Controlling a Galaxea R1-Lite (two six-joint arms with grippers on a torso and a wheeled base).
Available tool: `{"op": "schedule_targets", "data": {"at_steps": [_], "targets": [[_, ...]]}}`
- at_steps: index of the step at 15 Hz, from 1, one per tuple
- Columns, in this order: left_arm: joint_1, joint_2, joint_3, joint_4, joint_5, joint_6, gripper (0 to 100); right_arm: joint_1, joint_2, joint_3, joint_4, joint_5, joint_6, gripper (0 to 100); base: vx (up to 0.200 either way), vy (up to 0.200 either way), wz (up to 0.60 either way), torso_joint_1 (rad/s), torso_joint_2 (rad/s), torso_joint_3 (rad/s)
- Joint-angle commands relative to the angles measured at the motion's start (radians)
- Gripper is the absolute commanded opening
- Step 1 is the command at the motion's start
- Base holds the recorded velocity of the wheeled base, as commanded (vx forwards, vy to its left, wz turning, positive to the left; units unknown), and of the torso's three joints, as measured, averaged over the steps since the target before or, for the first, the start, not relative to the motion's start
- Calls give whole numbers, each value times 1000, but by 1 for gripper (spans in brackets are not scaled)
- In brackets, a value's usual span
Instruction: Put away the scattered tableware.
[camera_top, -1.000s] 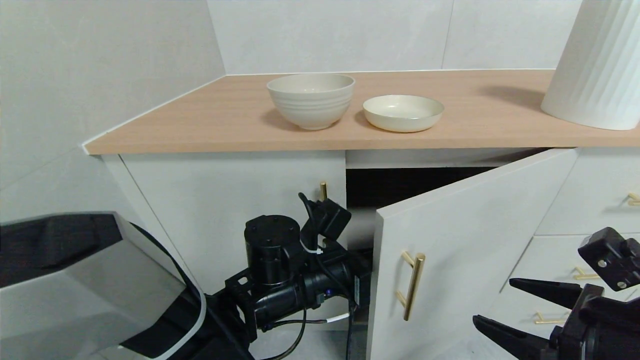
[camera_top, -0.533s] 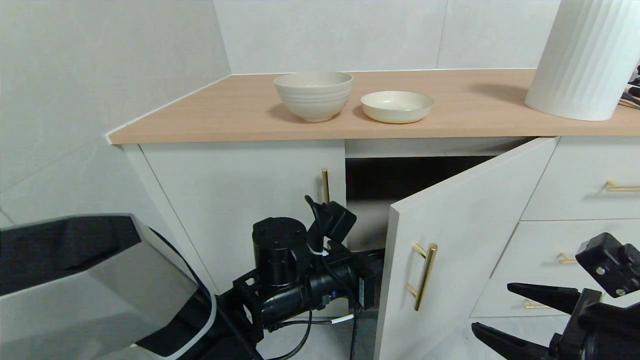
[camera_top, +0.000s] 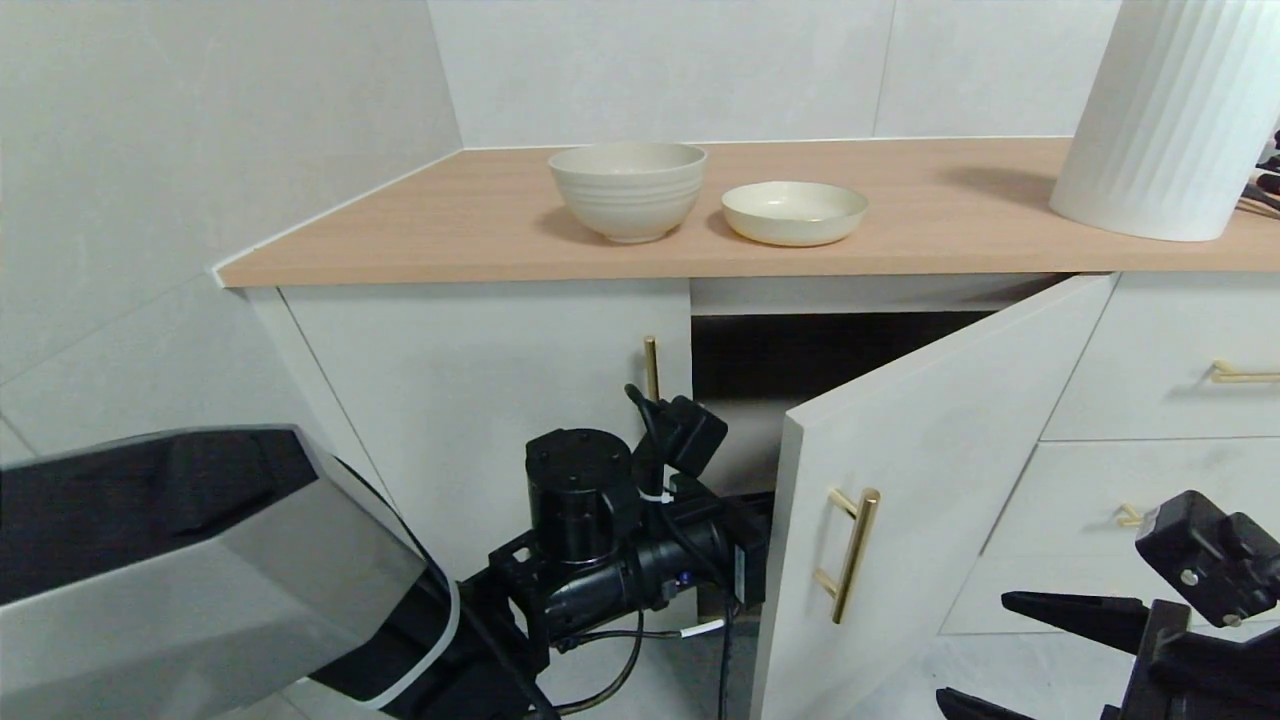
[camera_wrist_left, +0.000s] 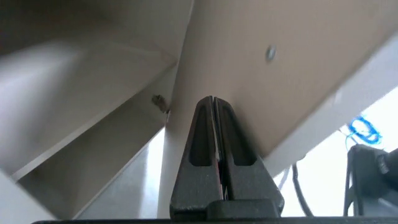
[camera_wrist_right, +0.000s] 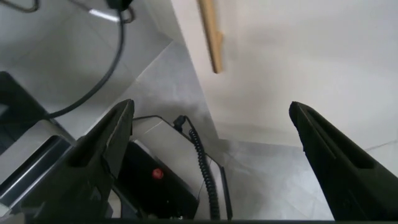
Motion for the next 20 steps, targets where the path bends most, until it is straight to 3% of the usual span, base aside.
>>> {"op": "schedule_targets", "data": {"at_steps": [1, 3, 7, 10, 11, 12, 13, 14, 15, 16, 20], "targets": [[-3, 8, -26, 3, 0, -10, 0, 12, 0, 8, 0, 3, 0, 100, -200, 0, 0, 7, 2, -7], [-2, 28, -43, 2, 0, -12, 0, 21, 1, 9, 0, 8, 0, 100, -200, 0, 0, 10, 5, 2], [-2, 74, -123, 5, 14, -12, 0, 31, -2, 14, 0, 8, -2, 100, 0, 0, 0, 0, 0, 0], [-3, 77, -132, 2, 51, -12, 0, 47, -10, 18, 0, 9, 0, 100, 0, 0, 0, 0, 0, 0], [-12, 74, -138, 5, 55, -12, 0, 54, -11, 20, 0, 11, 0, 100, 0, 0, 0, 0, 0, 0], [-63, 48, -131, 8, 78, -25, 0, 58, -36, 23, 0, 91, 3, 100, 0, 0, 0, 0, 0, 0], [-91, 27, -115, 8, 66, -33, 0, 58, -59, 25, 2, 141, 5, 100, 0, 0, 0, 0, 0, 0], [-166, -26, -69, 16, -40, -81, 0, 58, -105, 34, 22, 256, 11, 100, 0, 0, 0, 0, 0, 0], [-184, -50, -26, 10, -149, -111, 0, 57, -128, 35, 39, 327, 11, 100, 0, 0, 0, 0, 0, 0], [-183, -52, -2, 2, -177, -110, 0, 57, -142, 38, 40, 364, 9, 100, 0, 0, 0, 0, 0, 0], [-80, -44, -17, -10, -138, -110, 0, 57, -161, 44, 40, 378, 5, 100, 0, 0, 0, 0, 0, 0]]}}
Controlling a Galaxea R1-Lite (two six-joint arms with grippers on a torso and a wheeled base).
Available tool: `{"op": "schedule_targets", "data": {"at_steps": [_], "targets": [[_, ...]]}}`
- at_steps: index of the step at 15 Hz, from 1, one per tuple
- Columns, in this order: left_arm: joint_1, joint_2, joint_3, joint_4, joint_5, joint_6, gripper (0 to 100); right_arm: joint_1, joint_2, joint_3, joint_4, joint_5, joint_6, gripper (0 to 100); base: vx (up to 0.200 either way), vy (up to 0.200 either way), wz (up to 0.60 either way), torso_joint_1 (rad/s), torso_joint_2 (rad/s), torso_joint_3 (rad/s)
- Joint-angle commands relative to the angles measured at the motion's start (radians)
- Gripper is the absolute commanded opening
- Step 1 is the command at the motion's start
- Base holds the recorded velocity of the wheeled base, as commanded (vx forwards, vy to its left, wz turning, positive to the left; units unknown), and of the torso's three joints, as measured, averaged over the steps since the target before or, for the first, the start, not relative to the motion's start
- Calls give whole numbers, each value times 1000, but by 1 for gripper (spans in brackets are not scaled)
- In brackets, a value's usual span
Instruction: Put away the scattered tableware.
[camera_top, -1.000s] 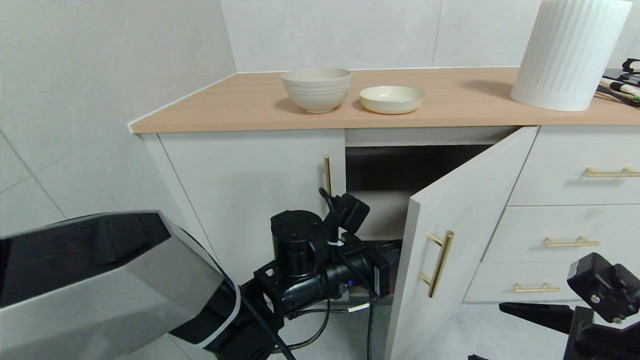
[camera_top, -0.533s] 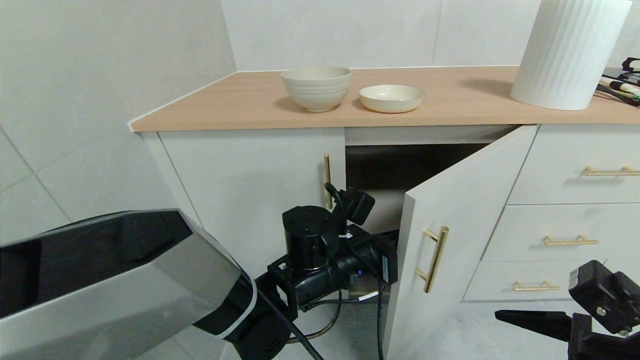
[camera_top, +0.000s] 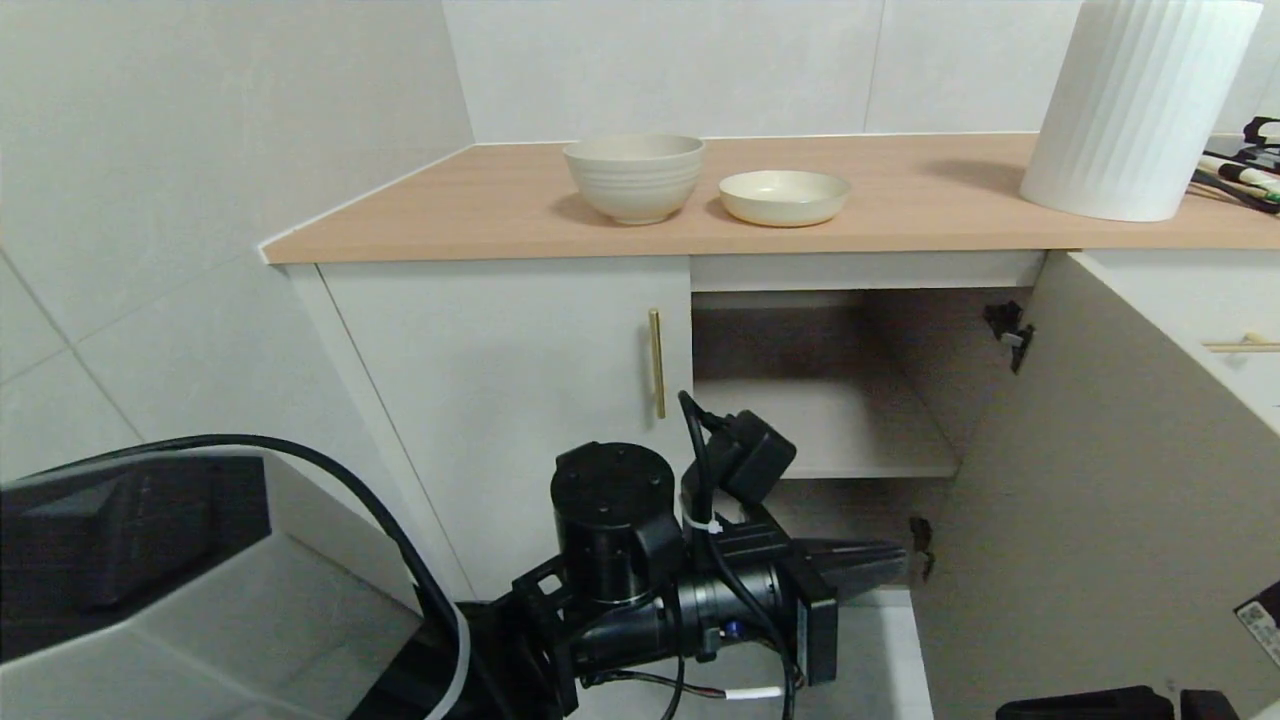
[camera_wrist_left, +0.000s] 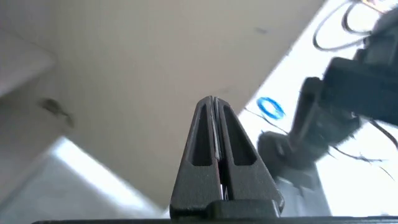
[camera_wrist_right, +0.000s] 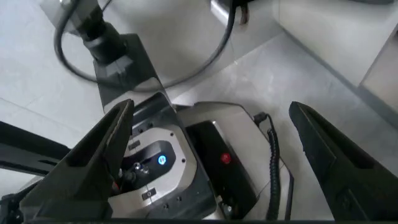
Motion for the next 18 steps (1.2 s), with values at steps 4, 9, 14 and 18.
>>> {"op": "schedule_targets", "data": {"at_steps": [4, 9, 14, 18], "targets": [[96, -51, 42, 18, 50, 75, 0, -30, 14, -32, 0, -50, 3, 100, 0, 0, 0, 0, 0, 0], [223, -411, 73, 541, 149, 95, 0, -64, 83, -79, -8, -194, 70, 100, 0, 0, 0, 0, 0, 0], [359, -718, 176, 759, 147, 99, 0, -68, 121, -129, 1, -209, 90, 100, 0, 0, 0, 0, 0, 0], [473, -945, 179, 1007, 150, 98, 100, -105, 227, -280, 0, -211, 89, 100, 0, 0, 0, 0, 0, 0]]}}
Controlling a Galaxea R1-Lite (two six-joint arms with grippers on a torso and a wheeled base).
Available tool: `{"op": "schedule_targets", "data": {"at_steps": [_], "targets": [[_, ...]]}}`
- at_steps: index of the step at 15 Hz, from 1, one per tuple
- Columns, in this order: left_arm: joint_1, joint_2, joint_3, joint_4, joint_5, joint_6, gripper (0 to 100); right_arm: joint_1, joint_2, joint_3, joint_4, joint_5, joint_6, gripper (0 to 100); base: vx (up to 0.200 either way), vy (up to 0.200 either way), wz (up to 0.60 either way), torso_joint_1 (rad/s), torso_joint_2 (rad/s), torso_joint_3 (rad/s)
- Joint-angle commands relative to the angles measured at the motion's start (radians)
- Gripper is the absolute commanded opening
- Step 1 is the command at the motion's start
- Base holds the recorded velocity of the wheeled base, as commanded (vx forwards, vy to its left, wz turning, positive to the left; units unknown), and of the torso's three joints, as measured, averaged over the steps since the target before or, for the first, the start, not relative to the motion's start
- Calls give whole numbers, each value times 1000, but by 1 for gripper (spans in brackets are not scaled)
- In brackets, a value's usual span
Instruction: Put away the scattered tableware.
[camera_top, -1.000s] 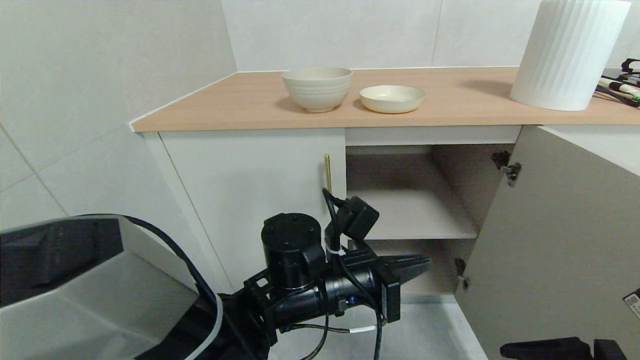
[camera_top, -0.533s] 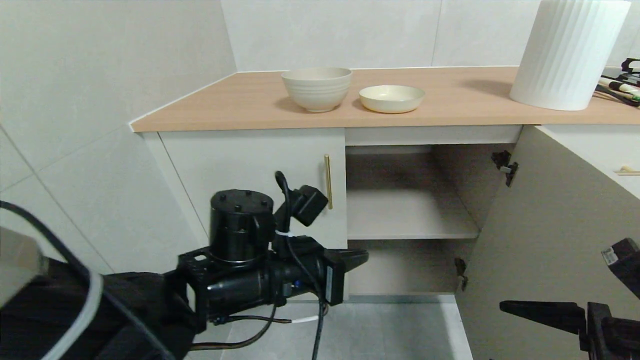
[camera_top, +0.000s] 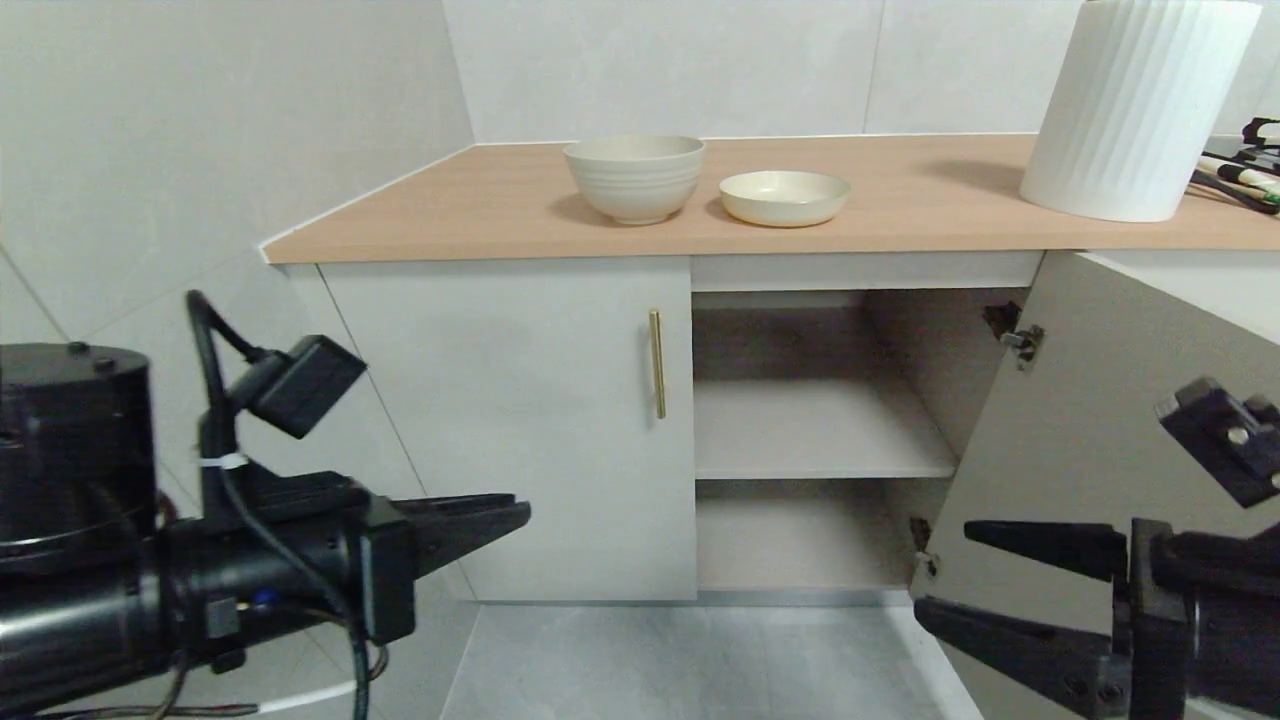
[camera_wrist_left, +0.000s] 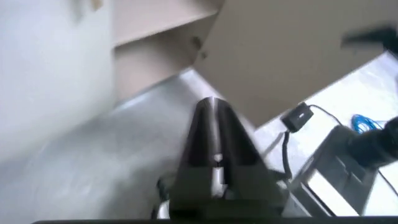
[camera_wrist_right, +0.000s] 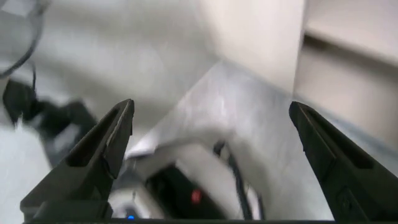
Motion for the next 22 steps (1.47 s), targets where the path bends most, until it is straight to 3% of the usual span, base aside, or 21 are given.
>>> {"op": "schedule_targets", "data": {"at_steps": [1, 4, 5, 7, 13, 22], "targets": [[97, -179, 6, 56, 2, -2, 100, -12, 106, -121, 1, -14, -2, 100, 0, 0, 0, 0, 0, 0], [166, -162, -21, 51, 10, -3, 100, -35, 178, -201, 33, -79, -4, 100, 0, 0, 0, 0, 0, 0], [185, -126, -45, 50, 14, -6, 100, -36, 191, -245, 141, -147, -4, 100, 0, 0, 0, 0, 0, 0], [189, -111, -66, 48, 14, -5, 100, -36, 176, -276, 223, -159, -2, 100, 0, 0, 0, 0, 0, 0], [202, -96, -112, 48, 13, 0, 100, -38, 164, -271, 225, -159, -4, 100, 0, 0, 0, 0, 0, 0], [202, -96, -112, 48, 11, 0, 100, -38, 148, -251, 220, -152, -10, 100, 200, 0, 0, 4, 5, 0]]}}
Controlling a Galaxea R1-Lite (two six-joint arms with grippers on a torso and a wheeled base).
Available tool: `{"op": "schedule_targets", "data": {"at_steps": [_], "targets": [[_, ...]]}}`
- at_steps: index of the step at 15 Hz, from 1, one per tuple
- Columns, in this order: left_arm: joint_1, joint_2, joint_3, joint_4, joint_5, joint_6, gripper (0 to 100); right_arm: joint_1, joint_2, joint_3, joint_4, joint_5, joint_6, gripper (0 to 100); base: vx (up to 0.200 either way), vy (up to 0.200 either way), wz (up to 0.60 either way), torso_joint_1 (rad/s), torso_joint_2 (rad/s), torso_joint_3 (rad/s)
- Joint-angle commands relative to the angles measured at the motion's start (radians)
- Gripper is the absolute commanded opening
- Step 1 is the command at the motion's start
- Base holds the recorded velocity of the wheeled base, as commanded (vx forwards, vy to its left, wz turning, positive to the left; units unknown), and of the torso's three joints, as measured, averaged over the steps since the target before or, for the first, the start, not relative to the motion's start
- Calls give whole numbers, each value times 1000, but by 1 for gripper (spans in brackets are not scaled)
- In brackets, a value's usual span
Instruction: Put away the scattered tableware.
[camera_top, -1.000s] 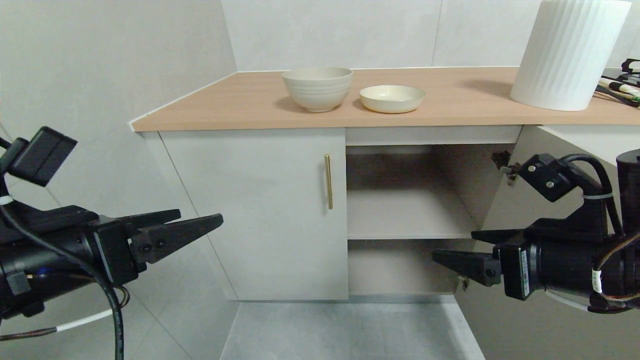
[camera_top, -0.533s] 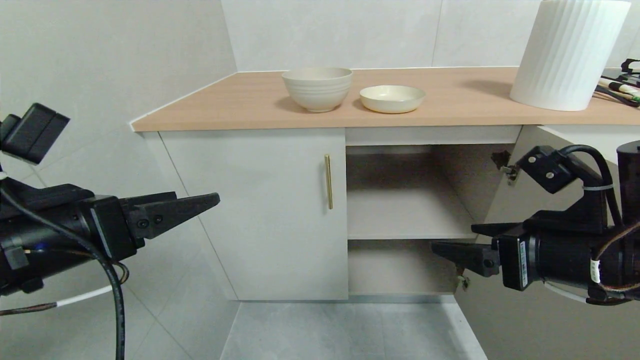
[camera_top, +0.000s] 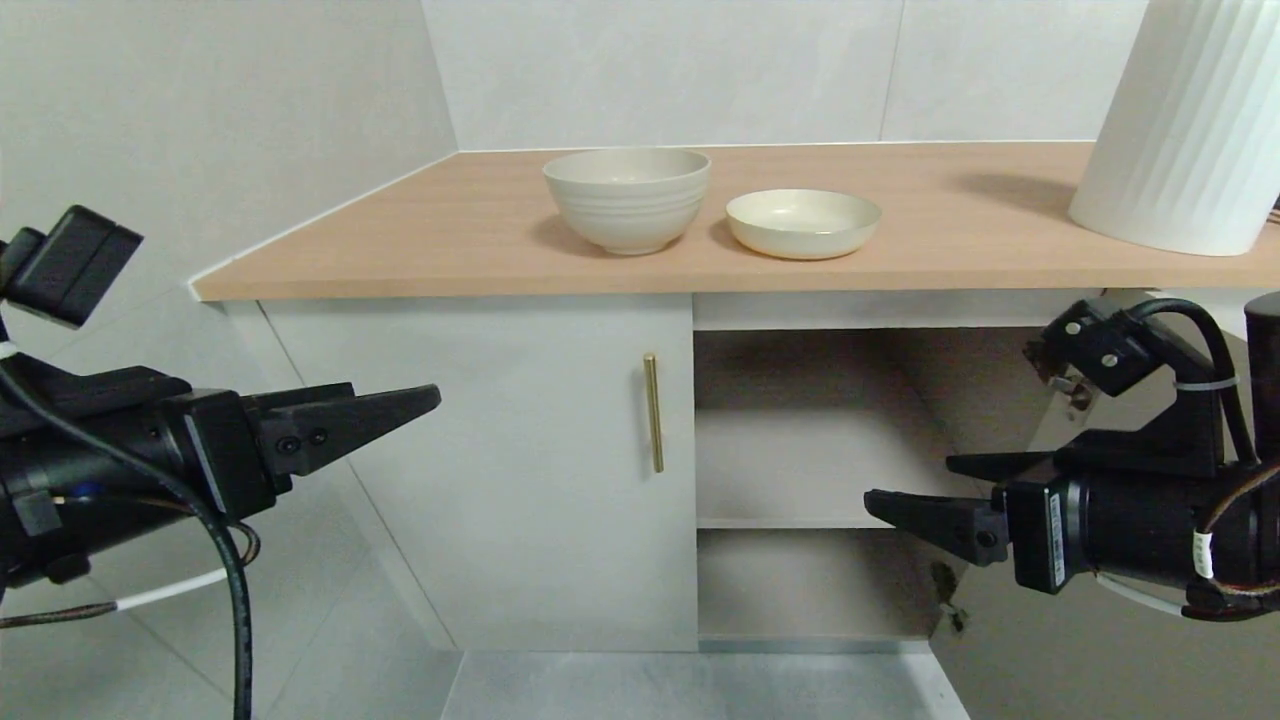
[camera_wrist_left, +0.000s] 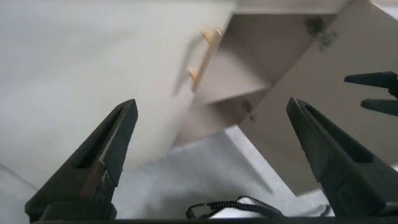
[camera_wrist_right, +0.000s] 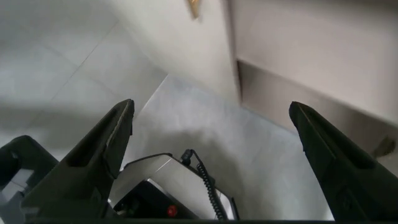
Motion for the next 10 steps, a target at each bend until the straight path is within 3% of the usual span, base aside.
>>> {"op": "schedule_targets", "data": {"at_steps": [1, 6, 10], "targets": [[-1, -1, 2, 0, -1, -1, 100, 0, -1, 3, 0, 1, -1, 100, 200, 0, 0, 2, 2, 2], [-1, 2, 2, 0, -1, -1, 100, 0, 1, 12, 0, 3, -21, 100, 200, 0, 0, 1, 2, 0], [-1, -3, 3, 2, -1, -1, 100, 0, -2, 12, 0, 3, -24, 100, 0, 0, 0, 0, 0, 0]]}}
